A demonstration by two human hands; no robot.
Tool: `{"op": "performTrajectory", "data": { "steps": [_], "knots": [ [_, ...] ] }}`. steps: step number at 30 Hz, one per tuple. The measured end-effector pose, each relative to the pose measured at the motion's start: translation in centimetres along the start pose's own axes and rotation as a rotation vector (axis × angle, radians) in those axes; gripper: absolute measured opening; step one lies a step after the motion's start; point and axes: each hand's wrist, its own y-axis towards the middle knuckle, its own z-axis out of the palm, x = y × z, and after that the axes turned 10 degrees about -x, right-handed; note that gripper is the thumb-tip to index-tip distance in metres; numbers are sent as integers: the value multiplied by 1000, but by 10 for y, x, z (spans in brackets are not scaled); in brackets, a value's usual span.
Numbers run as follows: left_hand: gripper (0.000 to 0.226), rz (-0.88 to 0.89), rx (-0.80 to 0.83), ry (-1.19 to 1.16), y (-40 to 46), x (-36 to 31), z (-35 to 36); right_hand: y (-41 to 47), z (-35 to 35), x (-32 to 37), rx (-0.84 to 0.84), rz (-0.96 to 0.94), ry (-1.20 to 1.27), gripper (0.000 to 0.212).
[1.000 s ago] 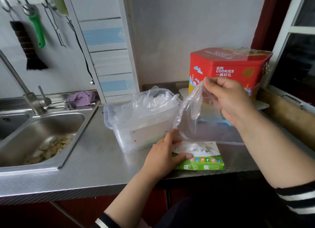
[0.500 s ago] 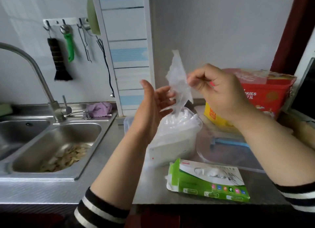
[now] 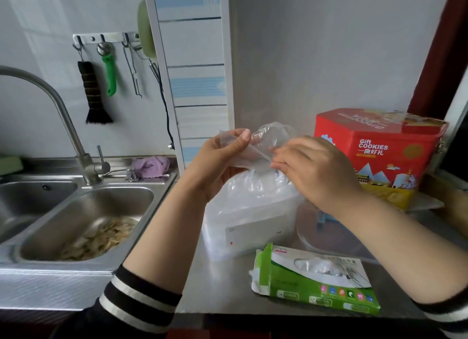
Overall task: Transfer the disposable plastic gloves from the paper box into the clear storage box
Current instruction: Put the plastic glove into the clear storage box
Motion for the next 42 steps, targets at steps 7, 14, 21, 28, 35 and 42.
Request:
{"op": "performTrajectory", "data": {
  "steps": [7, 14, 21, 28, 35, 42],
  "knots": [
    [34, -25, -190, 537, 11, 5, -13, -16, 32, -6, 172, 89, -112, 31],
    [53, 144, -334, 1152, 32, 38, -34, 10, 72, 0, 907, 521, 154, 14],
    [31, 213, 132, 2010, 33, 73, -33, -15, 118, 15, 1454, 532, 298, 28],
    [26, 64, 279, 2069, 45, 74, -38, -13, 108, -7, 1246, 683, 288, 24],
    [31, 76, 257, 2020, 43, 62, -37, 0, 57, -28, 660, 1046, 476, 5],
    [25, 399, -7, 1960, 23, 43, -40, -23, -19, -7, 711, 1066, 624, 6]
  ]
}}
